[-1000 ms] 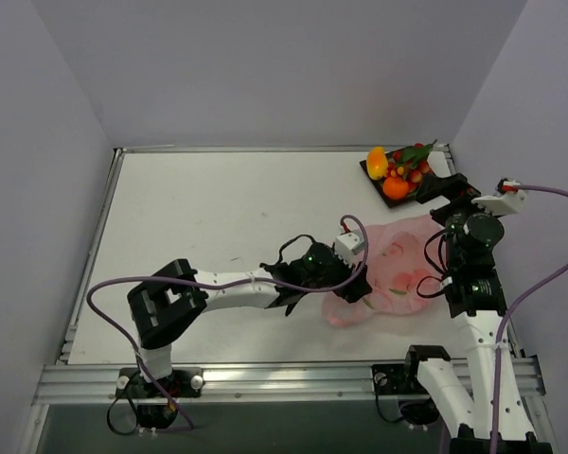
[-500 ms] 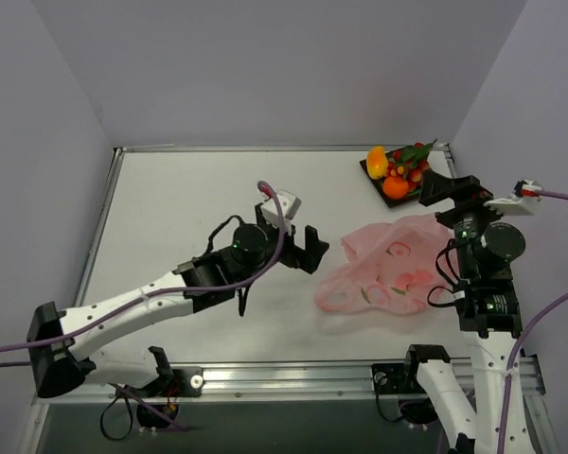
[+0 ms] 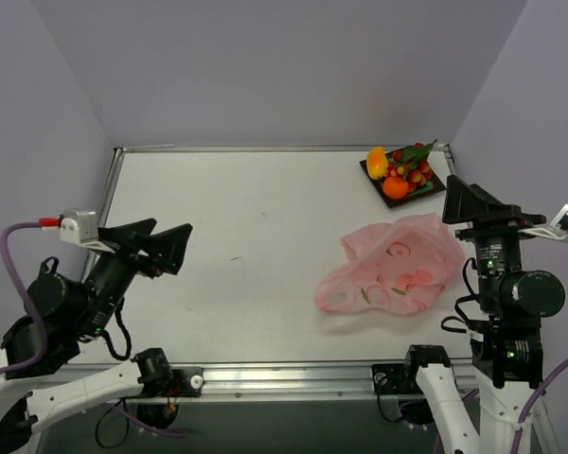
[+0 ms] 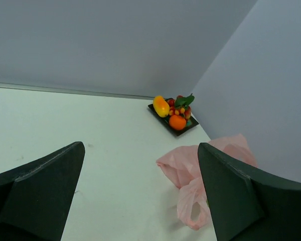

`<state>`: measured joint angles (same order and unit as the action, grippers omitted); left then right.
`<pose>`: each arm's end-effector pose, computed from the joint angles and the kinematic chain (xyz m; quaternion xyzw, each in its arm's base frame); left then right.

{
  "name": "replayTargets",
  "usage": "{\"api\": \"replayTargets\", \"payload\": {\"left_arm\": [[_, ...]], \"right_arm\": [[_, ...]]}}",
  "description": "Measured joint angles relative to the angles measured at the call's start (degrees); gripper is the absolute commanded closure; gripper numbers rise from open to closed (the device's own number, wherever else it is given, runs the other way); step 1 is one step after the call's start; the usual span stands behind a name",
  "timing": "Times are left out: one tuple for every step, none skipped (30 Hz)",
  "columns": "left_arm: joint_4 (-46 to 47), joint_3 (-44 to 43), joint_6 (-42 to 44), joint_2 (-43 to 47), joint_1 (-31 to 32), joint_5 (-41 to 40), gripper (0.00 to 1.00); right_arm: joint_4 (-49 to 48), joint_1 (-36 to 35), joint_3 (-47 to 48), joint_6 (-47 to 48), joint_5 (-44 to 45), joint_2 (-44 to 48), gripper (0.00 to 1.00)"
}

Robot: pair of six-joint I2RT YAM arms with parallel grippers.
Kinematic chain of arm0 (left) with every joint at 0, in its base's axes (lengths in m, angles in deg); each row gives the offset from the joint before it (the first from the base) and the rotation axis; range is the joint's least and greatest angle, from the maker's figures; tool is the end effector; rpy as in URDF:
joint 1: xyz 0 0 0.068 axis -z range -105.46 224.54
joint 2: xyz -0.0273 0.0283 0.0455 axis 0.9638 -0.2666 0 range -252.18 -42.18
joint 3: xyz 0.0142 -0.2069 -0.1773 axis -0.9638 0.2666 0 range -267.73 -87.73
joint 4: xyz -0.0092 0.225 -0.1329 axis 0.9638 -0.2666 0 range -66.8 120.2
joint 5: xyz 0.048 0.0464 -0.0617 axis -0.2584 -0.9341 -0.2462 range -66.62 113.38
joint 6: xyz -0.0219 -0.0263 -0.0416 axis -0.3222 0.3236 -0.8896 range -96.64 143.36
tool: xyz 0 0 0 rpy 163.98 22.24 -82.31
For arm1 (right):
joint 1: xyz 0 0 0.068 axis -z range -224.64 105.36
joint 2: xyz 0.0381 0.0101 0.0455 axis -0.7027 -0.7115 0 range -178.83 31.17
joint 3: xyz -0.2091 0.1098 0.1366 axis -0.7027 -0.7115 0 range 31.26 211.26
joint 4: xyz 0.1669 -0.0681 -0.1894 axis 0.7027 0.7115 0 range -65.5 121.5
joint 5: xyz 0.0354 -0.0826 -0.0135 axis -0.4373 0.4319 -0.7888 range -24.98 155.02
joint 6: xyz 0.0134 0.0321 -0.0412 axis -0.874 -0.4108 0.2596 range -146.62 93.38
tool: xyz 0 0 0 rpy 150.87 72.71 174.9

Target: Take the fake fruits out of the plastic bag

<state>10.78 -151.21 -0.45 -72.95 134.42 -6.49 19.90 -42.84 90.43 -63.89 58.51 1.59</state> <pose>0.0498 -0.0507 0.4556 -0.0065 0.6327 -0.3864 0.6711 0.0643 0.0021 0.4784 0.1090 0.4571 0.2941 0.8323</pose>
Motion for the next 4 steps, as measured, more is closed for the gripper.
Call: {"api": "replayTargets", "payload": {"left_arm": [[-0.90, -0.35, 0.13, 1.36, -0.02, -1.16, 0.06], [-1.57, -0.55, 0.28, 2.12, -0.02, -2.01, 0.06], [-2.27, -0.46, 0.48, 2.60, -0.02, -2.89, 0.06], [-2.75, -0.20, 0.72, 2.67, -0.02, -3.26, 0.06]], "right_arm": [[0.07, 0.00, 0.00, -0.04, 0.46, 0.33, 0.05], [0.22, 0.00, 0.00, -0.17, 1.03, 0.52, 0.00], [0.44, 0.00, 0.00, -0.09, 1.64, 0.59, 0.00], [0.74, 0.00, 0.00, 0.13, 2.21, 0.57, 0.00]]}}
